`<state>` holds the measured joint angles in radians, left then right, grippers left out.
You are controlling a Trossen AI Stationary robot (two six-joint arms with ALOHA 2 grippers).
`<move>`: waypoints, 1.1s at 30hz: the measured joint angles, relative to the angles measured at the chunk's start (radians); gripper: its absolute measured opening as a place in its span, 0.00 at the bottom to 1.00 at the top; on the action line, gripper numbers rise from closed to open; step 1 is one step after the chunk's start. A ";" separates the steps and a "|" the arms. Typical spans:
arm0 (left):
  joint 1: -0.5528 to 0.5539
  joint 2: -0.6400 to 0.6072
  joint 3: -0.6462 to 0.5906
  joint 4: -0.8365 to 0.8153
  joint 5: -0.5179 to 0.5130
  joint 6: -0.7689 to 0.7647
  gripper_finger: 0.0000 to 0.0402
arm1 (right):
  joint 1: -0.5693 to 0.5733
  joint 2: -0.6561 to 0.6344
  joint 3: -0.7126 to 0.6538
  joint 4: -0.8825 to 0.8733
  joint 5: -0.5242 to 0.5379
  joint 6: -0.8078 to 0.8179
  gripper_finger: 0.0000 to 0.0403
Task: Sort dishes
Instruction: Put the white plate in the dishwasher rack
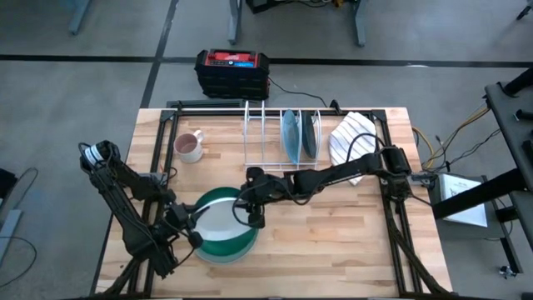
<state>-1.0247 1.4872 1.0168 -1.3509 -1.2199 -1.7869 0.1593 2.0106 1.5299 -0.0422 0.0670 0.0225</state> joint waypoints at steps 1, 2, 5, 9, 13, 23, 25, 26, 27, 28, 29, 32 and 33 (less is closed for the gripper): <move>0.000 0.000 0.000 -0.001 0.002 0.002 0.06 | -0.001 0.000 0.002 0.000 -0.002 -0.008 0.28; 0.000 0.000 0.000 0.000 0.003 0.011 0.07 | -0.002 0.000 0.005 0.002 -0.004 -0.016 0.23; 0.004 0.000 0.000 -0.001 0.003 0.034 0.08 | -0.004 0.000 0.013 -0.003 0.044 0.017 0.09; 0.005 -0.001 -0.001 -0.014 -0.029 0.006 0.12 | -0.004 -0.005 0.022 -0.011 0.040 -0.018 0.09; 0.006 -0.003 0.000 -0.019 -0.059 0.004 0.24 | -0.005 -0.029 0.027 -0.052 0.038 -0.097 0.09; 0.005 -0.005 0.085 -0.021 -0.108 0.226 0.55 | -0.009 -0.166 0.033 -0.204 0.053 -0.296 0.09; 0.005 -0.005 0.125 -0.023 -0.121 0.306 0.57 | -0.007 -0.203 0.033 -0.243 0.082 -0.349 0.09; 0.003 -0.005 0.146 -0.026 -0.128 0.343 0.58 | -0.007 -0.221 0.034 -0.264 0.097 -0.365 0.09; 0.002 -0.005 0.165 -0.027 -0.132 0.372 0.59 | -0.006 -0.240 0.034 -0.287 0.114 -0.372 0.09; 0.002 -0.005 0.183 -0.025 -0.134 0.399 0.59 | -0.006 -0.255 0.034 -0.305 0.126 -0.382 0.09; 0.002 -0.004 0.199 -0.022 -0.134 0.421 0.59 | -0.006 -0.268 0.034 -0.318 0.134 -0.389 0.09; 0.000 -0.004 0.232 -0.020 -0.131 0.485 0.59 | -0.006 -0.317 0.034 -0.354 0.163 -0.453 0.09; -0.001 -0.004 0.239 -0.021 -0.123 0.498 0.59 | -0.006 -0.336 0.034 -0.364 0.171 -0.491 0.09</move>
<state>-1.0255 1.4833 1.2555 -1.3714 -1.3433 -1.2893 0.1529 1.6747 1.5635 -0.4058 0.2377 -0.4683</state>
